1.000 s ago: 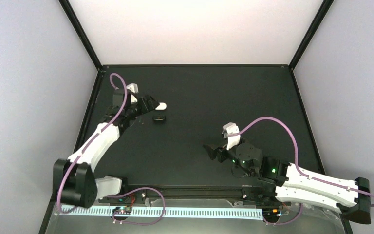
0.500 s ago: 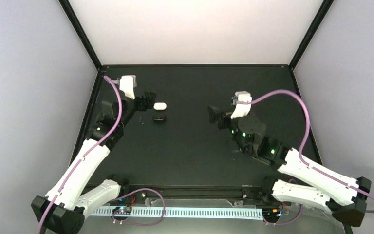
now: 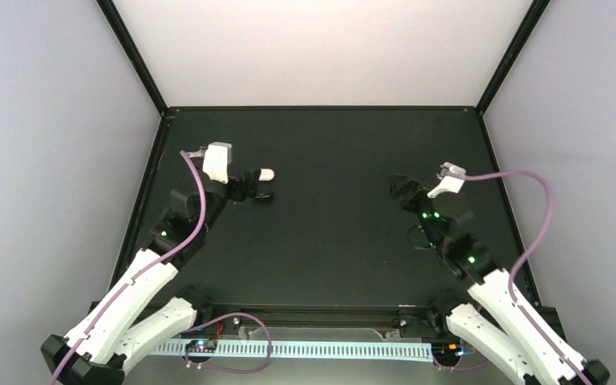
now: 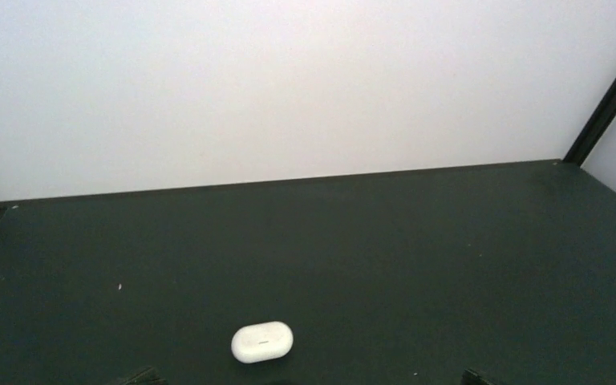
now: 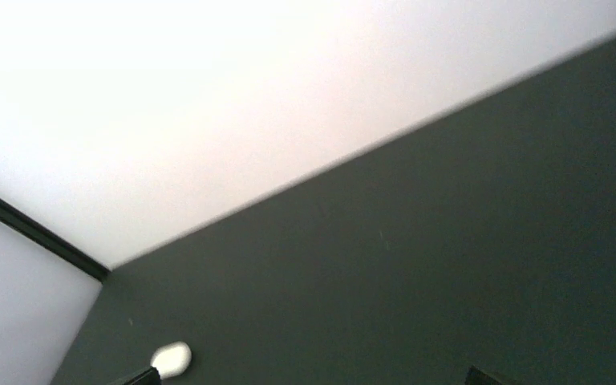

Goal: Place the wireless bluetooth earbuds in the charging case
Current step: Reset both arms

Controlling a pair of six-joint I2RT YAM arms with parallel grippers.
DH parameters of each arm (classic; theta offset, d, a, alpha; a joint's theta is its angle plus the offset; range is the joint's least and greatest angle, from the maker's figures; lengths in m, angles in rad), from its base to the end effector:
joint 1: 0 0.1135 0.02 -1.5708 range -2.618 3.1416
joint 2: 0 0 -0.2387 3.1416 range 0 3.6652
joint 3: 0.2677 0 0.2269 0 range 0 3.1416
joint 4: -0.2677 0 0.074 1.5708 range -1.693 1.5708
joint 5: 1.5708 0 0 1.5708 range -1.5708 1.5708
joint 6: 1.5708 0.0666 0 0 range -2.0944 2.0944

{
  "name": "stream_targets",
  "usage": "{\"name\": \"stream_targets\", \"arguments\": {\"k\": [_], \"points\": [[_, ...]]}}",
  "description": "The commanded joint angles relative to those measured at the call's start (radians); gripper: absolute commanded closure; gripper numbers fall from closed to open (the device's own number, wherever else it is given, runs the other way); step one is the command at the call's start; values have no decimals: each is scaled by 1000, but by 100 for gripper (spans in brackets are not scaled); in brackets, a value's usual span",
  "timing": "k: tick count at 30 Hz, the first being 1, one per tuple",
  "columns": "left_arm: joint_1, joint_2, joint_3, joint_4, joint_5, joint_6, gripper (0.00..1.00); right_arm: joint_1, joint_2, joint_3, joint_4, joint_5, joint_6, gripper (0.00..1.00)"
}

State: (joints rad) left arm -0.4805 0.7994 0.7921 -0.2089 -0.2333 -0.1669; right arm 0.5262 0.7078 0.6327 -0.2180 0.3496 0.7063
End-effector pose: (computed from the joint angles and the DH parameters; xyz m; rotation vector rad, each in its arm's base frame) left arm 0.1919 -0.0827 0.3133 0.1123 1.7848 -0.2576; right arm 0.1776 0.0767 0.2727 0.4110 1.8340 0.5314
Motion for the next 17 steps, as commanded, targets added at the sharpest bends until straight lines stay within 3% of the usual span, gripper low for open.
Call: {"name": "stream_targets", "arguments": {"k": [1, 4, 8, 11, 17], "points": [[-23, -19, -5, 46, -34, 21, 1, 14, -123, 8, 31, 108, -217, 0], [-26, -20, -30, 86, -38, -14, 1, 24, -132, -32, 19, 158, -270, 0], [-35, 4, -35, 105, -115, -82, 1, 24, -184, -159, 152, 219, -111, 0], [-46, 7, -28, 100, -161, -117, 1, 24, -220, -214, 259, 201, -102, 0], [-56, -4, -34, 117, -153, -152, 1, 25, -180, -155, 187, 200, -85, 0]]}}
